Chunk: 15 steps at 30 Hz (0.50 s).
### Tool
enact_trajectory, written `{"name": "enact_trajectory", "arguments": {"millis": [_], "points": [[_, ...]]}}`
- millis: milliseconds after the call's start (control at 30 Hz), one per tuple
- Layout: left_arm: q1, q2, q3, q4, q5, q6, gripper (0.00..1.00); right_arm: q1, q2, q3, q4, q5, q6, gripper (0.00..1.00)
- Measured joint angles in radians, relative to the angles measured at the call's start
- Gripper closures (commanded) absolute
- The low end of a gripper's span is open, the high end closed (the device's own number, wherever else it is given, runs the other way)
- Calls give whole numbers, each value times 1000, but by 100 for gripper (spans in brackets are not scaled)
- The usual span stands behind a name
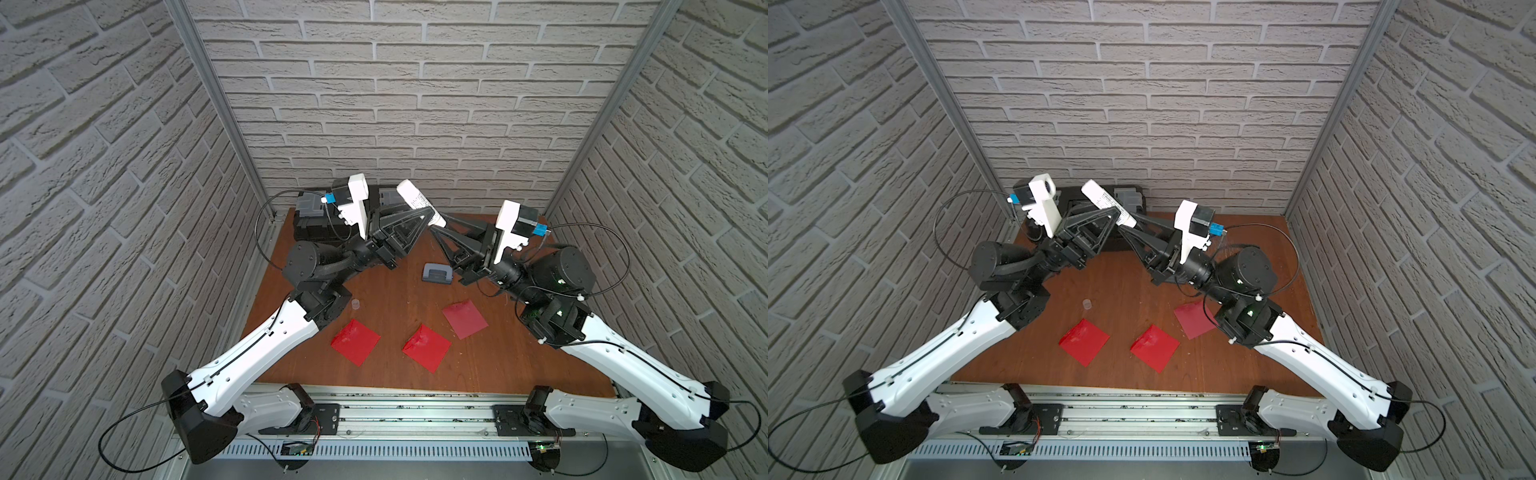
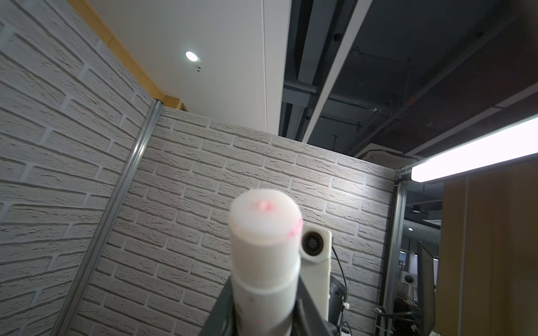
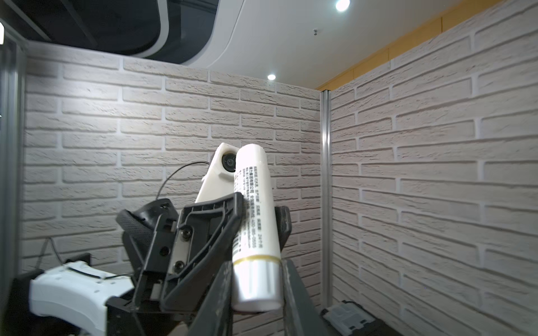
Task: Seal the envelope with a glue stick
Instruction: Unscrew the glue stick.
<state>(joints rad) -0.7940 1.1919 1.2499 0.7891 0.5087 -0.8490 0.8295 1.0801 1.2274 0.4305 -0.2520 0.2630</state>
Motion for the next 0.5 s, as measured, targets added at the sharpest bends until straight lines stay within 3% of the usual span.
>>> {"name": "enact_trajectory", "arguments": {"millis": [267,433,500], "points": [[1,36,69,42,215,-2,95,14,-34,-65,124,-129,566,96],[1,36,81,53,252,5,95,19,-24,-74,196,-174,722,93],[1,36,81,52,251,10,95,19,-28,-74,188,-171,725,82]]}}
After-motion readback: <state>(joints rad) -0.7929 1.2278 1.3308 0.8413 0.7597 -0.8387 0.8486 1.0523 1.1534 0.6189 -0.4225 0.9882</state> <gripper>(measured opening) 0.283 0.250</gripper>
